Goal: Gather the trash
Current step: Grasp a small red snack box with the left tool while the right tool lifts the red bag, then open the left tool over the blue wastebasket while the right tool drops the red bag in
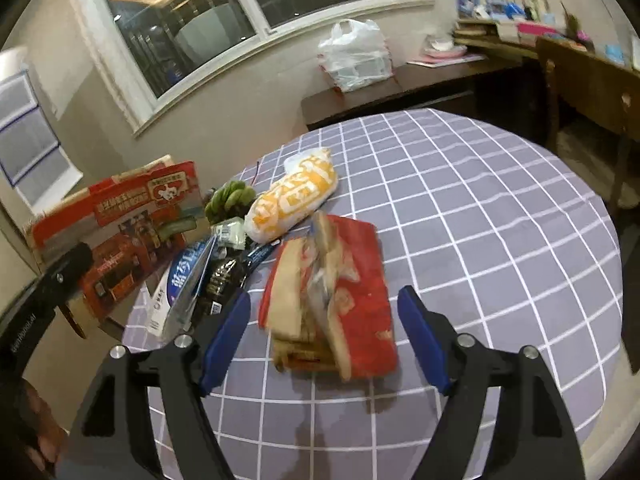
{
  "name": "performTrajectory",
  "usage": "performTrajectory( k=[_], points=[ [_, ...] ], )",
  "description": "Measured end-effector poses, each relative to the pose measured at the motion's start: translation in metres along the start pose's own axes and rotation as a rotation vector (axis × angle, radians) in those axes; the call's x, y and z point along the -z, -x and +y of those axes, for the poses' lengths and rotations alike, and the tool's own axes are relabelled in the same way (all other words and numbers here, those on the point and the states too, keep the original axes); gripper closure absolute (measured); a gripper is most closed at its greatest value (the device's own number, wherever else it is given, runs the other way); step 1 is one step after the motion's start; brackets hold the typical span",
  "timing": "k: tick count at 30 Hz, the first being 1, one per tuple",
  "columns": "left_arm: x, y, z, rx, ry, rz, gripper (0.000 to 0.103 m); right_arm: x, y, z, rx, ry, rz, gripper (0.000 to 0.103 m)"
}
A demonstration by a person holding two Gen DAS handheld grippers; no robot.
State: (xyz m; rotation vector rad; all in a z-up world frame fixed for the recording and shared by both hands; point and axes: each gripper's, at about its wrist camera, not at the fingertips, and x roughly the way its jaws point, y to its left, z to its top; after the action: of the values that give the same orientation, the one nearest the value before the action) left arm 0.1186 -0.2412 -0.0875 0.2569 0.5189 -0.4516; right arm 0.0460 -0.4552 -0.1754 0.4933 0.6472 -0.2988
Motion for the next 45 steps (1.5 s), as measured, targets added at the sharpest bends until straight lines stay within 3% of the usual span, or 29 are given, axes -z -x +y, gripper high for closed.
performTrajectory(
  k=[3, 6, 9, 10, 15, 23, 32, 38, 45],
  points=[
    [0.000, -0.003, 0.002, -0.003, 0.011, 0.001, 0.098, -0.005, -0.014, 0.000, 0.050, 0.010, -0.004, 0.028],
    [-0.002, -0.007, 0.004, -0.003, 0.017, -0.003, 0.098, -0.011, -0.037, -0.005, 0.072, 0.005, 0.052, 0.029],
    [-0.003, -0.011, 0.006, -0.002, 0.025, -0.002, 0.098, -0.013, -0.044, -0.010, 0.009, -0.013, 0.065, 0.062],
    [-0.003, -0.011, 0.007, 0.000, 0.030, -0.006, 0.098, -0.014, -0.040, -0.006, 0.034, 0.013, 0.047, 0.068],
    [-0.006, -0.001, 0.014, 0.006, 0.054, -0.044, 0.098, -0.014, -0.019, -0.002, 0.019, 0.024, -0.008, 0.082],
    [-0.006, 0.041, 0.047, 0.022, 0.133, -0.115, 0.098, -0.019, 0.034, 0.038, -0.110, 0.075, -0.101, 0.083],
    [0.027, 0.087, 0.130, -0.108, 0.215, -0.139, 0.098, -0.002, 0.040, 0.140, -0.291, 0.212, -0.065, 0.083],
    [0.065, 0.092, 0.207, -0.225, 0.290, -0.066, 0.098, 0.027, 0.018, 0.215, -0.414, 0.313, 0.016, 0.083],
    [0.123, 0.057, 0.296, -0.300, 0.413, 0.131, 0.098, 0.069, -0.020, 0.296, -0.495, 0.429, 0.093, 0.083]
  ],
)
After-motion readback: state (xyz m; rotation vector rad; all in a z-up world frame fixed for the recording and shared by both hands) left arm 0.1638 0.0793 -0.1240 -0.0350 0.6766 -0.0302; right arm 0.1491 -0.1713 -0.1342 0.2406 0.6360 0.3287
